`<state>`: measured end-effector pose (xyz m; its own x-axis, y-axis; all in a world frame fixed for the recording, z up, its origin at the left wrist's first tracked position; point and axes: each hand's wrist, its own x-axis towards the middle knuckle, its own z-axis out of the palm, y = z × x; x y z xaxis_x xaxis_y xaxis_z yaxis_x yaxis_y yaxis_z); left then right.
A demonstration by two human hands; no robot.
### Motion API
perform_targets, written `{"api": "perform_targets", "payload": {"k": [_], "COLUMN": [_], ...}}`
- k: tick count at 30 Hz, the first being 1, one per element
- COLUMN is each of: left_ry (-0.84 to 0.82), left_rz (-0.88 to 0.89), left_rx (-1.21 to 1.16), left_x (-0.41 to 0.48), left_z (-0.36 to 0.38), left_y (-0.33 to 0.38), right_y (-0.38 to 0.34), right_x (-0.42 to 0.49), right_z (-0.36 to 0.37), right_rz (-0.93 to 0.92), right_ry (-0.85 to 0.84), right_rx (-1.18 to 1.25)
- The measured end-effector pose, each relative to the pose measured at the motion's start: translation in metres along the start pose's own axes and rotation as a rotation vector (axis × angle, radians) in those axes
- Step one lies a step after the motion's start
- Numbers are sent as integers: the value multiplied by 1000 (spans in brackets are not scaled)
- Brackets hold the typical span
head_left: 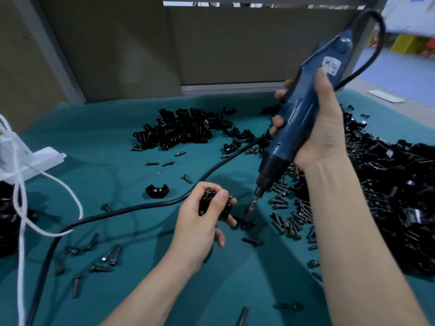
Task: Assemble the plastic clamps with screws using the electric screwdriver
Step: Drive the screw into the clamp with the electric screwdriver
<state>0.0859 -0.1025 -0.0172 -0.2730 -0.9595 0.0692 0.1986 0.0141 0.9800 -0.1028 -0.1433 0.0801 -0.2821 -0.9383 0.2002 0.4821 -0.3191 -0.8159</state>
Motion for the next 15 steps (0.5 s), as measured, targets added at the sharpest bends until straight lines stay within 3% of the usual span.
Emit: {"api": "perform_targets", "payload": {"k": [15], "left_ry": [-71], "left_rz": [-24], "left_rx": [6], "left_x": [0], "left_z": [-1], "left_y": [-6], "right_y": [-10], "right_x": [-1], "right_z": [-1], "right_rz": [-90], "right_ry": [35], "right_rx": [169]}}
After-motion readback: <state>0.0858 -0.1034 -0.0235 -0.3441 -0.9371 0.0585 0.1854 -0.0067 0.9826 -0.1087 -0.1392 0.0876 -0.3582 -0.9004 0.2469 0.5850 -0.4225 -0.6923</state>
